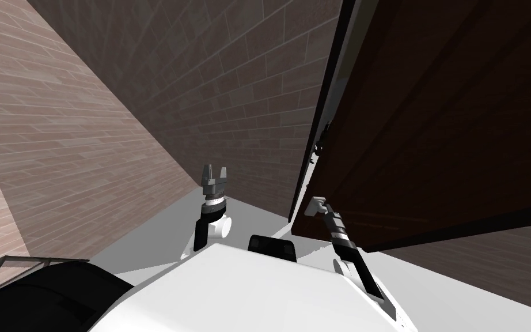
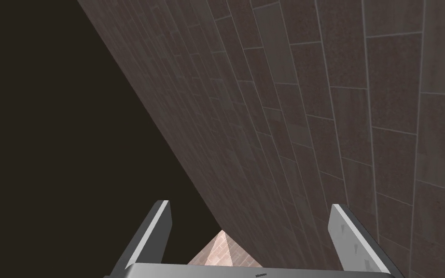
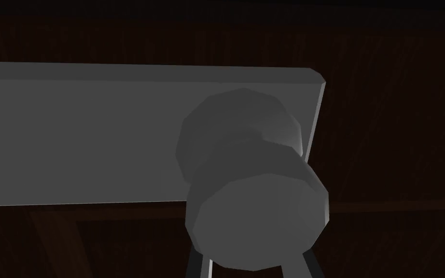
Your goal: Pull the door open
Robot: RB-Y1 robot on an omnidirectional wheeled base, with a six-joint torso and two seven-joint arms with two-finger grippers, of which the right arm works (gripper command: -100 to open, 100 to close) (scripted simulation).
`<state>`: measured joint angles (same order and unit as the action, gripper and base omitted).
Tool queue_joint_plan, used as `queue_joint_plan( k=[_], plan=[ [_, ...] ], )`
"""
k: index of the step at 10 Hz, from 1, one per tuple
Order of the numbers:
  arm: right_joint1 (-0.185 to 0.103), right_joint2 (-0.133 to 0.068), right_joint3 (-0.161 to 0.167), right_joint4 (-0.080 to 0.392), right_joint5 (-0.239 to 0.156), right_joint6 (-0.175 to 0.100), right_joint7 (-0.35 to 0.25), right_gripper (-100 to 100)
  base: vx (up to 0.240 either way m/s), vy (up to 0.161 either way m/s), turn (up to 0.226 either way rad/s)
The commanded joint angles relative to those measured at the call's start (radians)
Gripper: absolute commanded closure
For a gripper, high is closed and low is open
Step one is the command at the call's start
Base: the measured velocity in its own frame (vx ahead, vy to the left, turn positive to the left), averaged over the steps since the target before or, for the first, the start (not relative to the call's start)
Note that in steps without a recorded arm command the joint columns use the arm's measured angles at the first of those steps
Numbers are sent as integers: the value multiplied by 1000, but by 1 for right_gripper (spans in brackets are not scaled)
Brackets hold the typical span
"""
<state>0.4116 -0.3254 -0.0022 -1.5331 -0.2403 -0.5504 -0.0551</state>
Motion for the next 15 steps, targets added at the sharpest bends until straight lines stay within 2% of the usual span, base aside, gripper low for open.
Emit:
queue_joint_plan(
  k=[1, 3, 4, 6, 7, 8, 9, 11, 12, 13, 14, 15],
  plan=[
    [-2, 8, 33, -18, -35, -7, -44, 100, -40, -18, 106],
    [-2, 8, 33, -18, -35, -7, -44, 100, -40, -20, 29],
    [4, 10, 40, -26, -72, -5, -82, 100, -40, -20, 55],
    [4, 10, 40, -26, -72, -5, -82, 100, -30, -26, 76],
    [9, 12, 47, -34, -110, -4, -120, 100, -49, -28, 118],
    [9, 12, 47, -34, -110, -4, -120, 100, -45, -21, 57],
    [15, 14, 54, -42, -148, -2, -157, 100, -52, -24, 114],
    [15, 14, 54, -42, -148, -2, -157, 100, -39, -22, 28],
    [21, 17, 61, -49, -184, 0, -195, 100, -32, -17, 111],
    [21, 17, 61, -49, -184, 0, -195, 100, -30, -31, 67],
    [26, 19, 68, -57, -221, 2, -232, 100, -51, -33, 130],
    [26, 19, 68, -57, -221, 2, -232, 100, -49, -30, 85]
  ],
)
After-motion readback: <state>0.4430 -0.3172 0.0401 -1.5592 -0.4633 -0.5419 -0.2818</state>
